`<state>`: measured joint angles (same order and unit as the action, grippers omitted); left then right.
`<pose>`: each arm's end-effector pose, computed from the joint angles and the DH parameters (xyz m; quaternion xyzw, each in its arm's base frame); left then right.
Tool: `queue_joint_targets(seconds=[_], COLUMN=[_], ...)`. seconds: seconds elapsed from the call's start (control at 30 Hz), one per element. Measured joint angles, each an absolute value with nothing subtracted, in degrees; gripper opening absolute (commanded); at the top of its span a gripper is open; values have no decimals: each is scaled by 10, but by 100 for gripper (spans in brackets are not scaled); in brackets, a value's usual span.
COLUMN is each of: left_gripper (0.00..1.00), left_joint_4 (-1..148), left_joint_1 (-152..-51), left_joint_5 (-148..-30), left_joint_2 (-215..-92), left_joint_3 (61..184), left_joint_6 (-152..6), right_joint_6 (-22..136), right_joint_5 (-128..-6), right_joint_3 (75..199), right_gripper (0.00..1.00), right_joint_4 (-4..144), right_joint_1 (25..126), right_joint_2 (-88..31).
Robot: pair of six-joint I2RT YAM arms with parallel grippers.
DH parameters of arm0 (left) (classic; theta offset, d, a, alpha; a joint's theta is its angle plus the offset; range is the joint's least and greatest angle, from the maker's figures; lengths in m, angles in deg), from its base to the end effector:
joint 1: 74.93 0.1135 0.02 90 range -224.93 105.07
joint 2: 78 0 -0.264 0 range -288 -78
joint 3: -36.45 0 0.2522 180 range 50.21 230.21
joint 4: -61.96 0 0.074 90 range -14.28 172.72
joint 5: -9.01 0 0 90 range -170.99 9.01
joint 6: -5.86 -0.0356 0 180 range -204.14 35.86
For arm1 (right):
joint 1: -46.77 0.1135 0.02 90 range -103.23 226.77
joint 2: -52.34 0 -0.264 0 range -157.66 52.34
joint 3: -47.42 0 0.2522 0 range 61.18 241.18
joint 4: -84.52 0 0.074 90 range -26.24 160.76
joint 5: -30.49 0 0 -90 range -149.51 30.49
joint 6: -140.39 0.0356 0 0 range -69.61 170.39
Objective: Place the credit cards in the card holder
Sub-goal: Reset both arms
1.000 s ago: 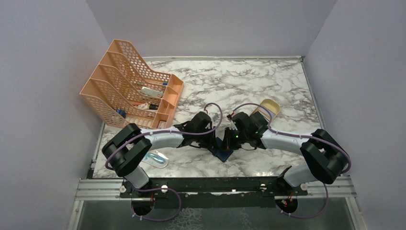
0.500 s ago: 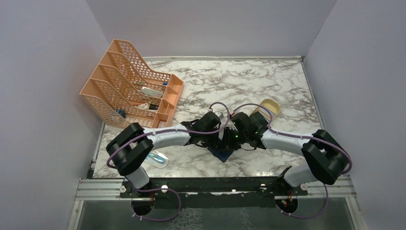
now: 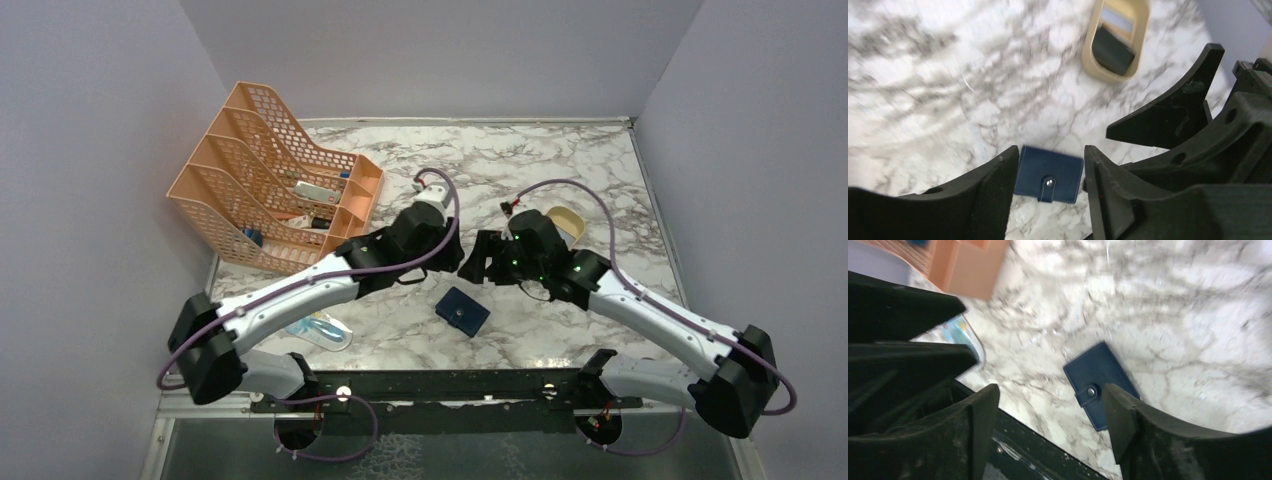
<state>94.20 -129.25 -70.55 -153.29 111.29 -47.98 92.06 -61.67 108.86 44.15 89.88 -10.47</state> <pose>0.1784 -0.2374 0.3080 0.0948 0.8698 -0.2829 0.3929 0.1694 0.1604 0.2693 -0.0192 0.9123 0.2883 0.2903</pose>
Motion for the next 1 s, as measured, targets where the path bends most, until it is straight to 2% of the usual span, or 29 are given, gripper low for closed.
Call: queue_joint_targets(seconds=[0.03,0.07,0.27,0.43,0.8,1.0], left_gripper=[92,98,99,99,99,99], left_joint_4=[944,946,957,958,961,951], left_joint_1=[-1293,-1293,-1293,-1293,-1293,-1293], left_joint_5=[-690,-674,-604,-576,-560,-561], left_joint_2=[-1506,-1478,-1344,-1266,-1176,-1167], left_joint_3=[1117,1121,1127,1105,967,953], left_joint_6=[-485,-492,-518,-522,-508,-504], right_joint_6=[917,913,891,890,902,909], right_joint_5=[-605,-594,-540,-519,-513,-513], right_joint_3=[1103,1117,1193,1201,1123,1112], right_gripper=[89,91,92,92,93,93], right_joint_4=[436,430,400,394,417,423], right_joint_1=[899,899,899,899,899,899], right_joint_2=[-87,-71,-13,13,37,38])
